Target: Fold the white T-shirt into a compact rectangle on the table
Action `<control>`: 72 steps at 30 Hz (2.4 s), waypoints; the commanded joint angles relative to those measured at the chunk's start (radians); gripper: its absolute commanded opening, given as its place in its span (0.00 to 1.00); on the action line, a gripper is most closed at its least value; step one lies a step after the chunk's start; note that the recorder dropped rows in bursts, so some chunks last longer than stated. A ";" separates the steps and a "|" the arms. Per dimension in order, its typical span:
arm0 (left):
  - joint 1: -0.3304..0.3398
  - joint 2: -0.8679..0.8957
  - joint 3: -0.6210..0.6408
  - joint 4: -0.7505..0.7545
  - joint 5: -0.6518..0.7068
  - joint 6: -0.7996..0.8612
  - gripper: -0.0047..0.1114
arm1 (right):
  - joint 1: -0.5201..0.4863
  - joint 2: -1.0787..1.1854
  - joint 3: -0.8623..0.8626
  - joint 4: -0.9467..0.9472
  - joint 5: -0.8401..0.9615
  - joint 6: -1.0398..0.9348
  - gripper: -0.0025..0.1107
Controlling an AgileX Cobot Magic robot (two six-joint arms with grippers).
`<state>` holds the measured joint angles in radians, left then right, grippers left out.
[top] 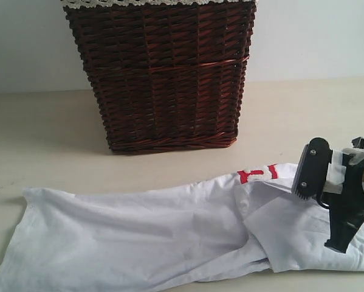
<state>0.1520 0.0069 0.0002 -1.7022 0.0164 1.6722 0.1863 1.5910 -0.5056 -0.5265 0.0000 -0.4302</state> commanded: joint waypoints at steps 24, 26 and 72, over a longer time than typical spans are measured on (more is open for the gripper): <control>-0.002 -0.007 0.000 0.002 0.001 -0.004 0.04 | -0.013 0.064 -0.231 0.527 -0.177 -0.014 0.02; -0.002 -0.007 0.000 0.002 0.001 -0.004 0.04 | -0.046 0.034 -0.246 0.527 -0.170 -0.034 0.02; -0.002 -0.007 0.000 0.002 0.001 -0.004 0.04 | -0.454 0.088 -0.143 1.201 0.273 -0.738 0.95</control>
<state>0.1520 0.0069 0.0002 -1.7022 0.0164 1.6722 -0.2639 1.6746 -0.6456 0.6746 0.3294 -1.1561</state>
